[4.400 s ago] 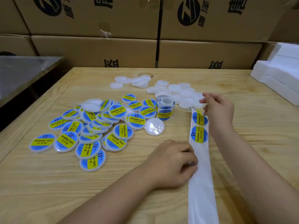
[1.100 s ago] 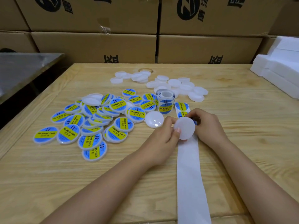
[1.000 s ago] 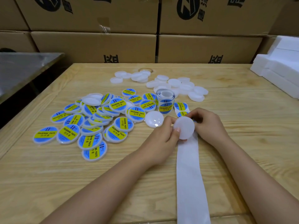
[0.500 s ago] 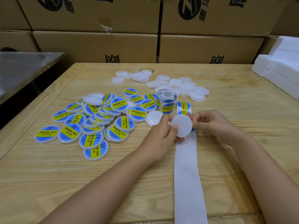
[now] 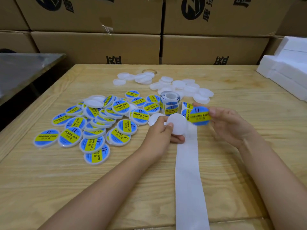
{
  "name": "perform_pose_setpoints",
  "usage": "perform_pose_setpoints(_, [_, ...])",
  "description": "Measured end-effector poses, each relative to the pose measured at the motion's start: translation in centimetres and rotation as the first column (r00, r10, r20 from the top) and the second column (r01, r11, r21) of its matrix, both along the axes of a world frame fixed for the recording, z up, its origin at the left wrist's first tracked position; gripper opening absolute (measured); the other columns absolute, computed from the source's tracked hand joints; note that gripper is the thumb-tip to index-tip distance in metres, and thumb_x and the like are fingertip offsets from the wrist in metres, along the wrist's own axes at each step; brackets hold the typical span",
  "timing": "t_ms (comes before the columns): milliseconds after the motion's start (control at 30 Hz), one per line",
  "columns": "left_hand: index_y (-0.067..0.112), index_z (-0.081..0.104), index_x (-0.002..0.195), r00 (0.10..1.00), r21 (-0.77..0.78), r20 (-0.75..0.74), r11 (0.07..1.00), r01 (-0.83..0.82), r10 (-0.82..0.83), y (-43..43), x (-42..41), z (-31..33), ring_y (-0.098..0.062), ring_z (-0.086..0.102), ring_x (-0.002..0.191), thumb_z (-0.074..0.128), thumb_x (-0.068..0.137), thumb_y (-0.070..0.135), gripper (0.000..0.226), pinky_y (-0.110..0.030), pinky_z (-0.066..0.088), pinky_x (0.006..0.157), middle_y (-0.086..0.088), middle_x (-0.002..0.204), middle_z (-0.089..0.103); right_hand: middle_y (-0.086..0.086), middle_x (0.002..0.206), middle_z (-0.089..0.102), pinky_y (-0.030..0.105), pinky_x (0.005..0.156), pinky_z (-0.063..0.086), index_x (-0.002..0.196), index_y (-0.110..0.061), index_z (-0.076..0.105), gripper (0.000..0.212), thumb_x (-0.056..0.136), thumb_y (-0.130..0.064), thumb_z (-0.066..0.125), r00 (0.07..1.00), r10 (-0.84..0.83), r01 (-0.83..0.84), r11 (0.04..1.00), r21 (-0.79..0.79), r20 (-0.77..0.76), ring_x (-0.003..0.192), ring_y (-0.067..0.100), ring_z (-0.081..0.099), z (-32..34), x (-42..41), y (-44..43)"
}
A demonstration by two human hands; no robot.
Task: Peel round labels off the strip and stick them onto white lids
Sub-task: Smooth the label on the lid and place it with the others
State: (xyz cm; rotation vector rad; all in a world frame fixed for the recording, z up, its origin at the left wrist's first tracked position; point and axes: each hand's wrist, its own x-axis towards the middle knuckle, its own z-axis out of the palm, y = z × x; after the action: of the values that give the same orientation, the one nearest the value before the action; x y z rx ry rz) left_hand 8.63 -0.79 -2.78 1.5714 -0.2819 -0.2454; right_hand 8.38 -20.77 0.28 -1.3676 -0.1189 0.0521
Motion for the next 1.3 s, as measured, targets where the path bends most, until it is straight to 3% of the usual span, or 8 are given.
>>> perform_pose_setpoints(100, [0.009,0.042,0.106,1.0,0.03,-0.011,1.0,-0.007,0.007,0.0,0.1,0.1,-0.011,0.068,0.058,0.028,0.102,0.013,0.015,-0.012,0.049,0.062,-0.004,0.068,0.067,-0.004,0.086,0.073,0.02,0.083,0.048,0.07,-0.018,0.077,0.024,0.076,-0.02,0.054,0.989,-0.144,0.137,0.964,0.226,0.013,0.088,0.009,0.066,0.0,0.3,2.2])
perform_pose_setpoints(233, [0.006,0.041,0.106,1.0,0.037,-0.019,0.999,-0.016,0.016,-0.3,0.2,0.1,-0.011,0.067,0.056,0.028,0.103,0.014,0.016,-0.013,0.05,0.062,-0.006,0.07,0.066,-0.009,0.073,0.069,0.02,0.075,0.036,0.063,-0.023,0.075,0.018,0.071,-0.03,0.06,0.964,-0.22,0.261,0.895,0.363,-0.151,0.073,0.006,0.057,-1.2,0.5,5.4])
perform_pose_setpoints(400, [0.004,0.045,0.109,0.999,0.013,-0.033,0.999,-0.03,0.03,-0.1,0.2,0.1,-0.018,0.069,0.062,0.03,0.103,0.014,0.019,-0.021,0.053,0.069,-0.008,0.072,0.067,0.008,0.085,0.069,0.025,0.081,0.046,0.087,-0.004,0.067,0.024,0.073,-0.021,0.059,0.969,-0.184,0.236,0.881,0.41,-0.162,0.081,0.016,0.063,-2.1,0.5,6.4])
perform_pose_setpoints(600, [-0.007,0.05,0.118,0.995,-0.087,-0.095,0.995,-0.045,0.037,0.4,0.8,0.6,-0.037,0.068,0.088,0.034,0.101,0.013,0.03,-0.035,0.052,0.086,-0.025,0.108,0.065,0.028,0.115,0.056,0.037,0.095,0.044,0.115,0.017,0.053,0.052,0.074,-0.016,0.057,0.974,-0.131,0.191,0.911,0.366,-0.183,0.103,0.029,0.054,-2.2,0.4,6.4])
perform_pose_setpoints(733, [-0.008,0.053,0.113,0.995,-0.134,-0.091,0.99,-0.043,0.031,0.6,0.8,0.6,-0.039,0.065,0.088,0.033,0.101,0.011,0.03,-0.035,0.054,0.084,-0.027,0.11,0.062,0.02,0.101,0.064,0.027,0.076,0.054,0.1,0.009,0.061,0.036,0.073,-0.014,0.057,0.979,-0.107,0.165,0.919,0.358,-0.176,0.09,0.024,0.063,-2.2,0.4,6.2])
perform_pose_setpoints(867, [-0.001,0.056,0.105,0.995,-0.222,-0.101,0.974,-0.037,0.015,0.8,0.9,0.6,-0.031,0.067,0.081,0.033,0.101,0.011,0.026,-0.03,0.056,0.081,-0.021,0.104,0.064,0.018,0.096,0.065,0.026,0.075,0.054,0.096,0.008,0.062,0.033,0.071,-0.013,0.059,0.975,-0.126,0.184,0.922,0.342,-0.183,0.084,0.021,0.065,-2.3,0.5,6.3])
perform_pose_setpoints(1000, [-0.007,0.051,0.111,0.997,-0.2,-0.072,0.979,-0.032,0.017,0.7,0.9,0.5,-0.028,0.066,0.077,0.034,0.101,0.01,0.027,-0.025,0.057,0.074,-0.022,0.101,0.062,0.016,0.084,0.071,0.026,0.061,0.056,0.09,0.009,0.064,0.029,0.07,-0.012,0.06,0.977,-0.12,0.173,0.928,0.329,-0.177,0.073,0.02,0.069,-2.3,0.4,6.4])
perform_pose_setpoints(1300, [-0.012,0.05,0.112,0.995,-0.136,-0.084,0.989,-0.056,0.045,0.7,0.9,0.4,-0.027,0.068,0.077,0.036,0.1,0.01,0.029,-0.03,0.055,0.079,-0.022,0.1,0.065,0.015,0.075,0.072,0.025,0.056,0.055,0.066,0.001,0.072,0.014,0.073,-0.006,0.062,0.972,-0.157,0.203,0.935,0.289,-0.173,0.065,0.02,0.069,-2.5,0.4,6.5])
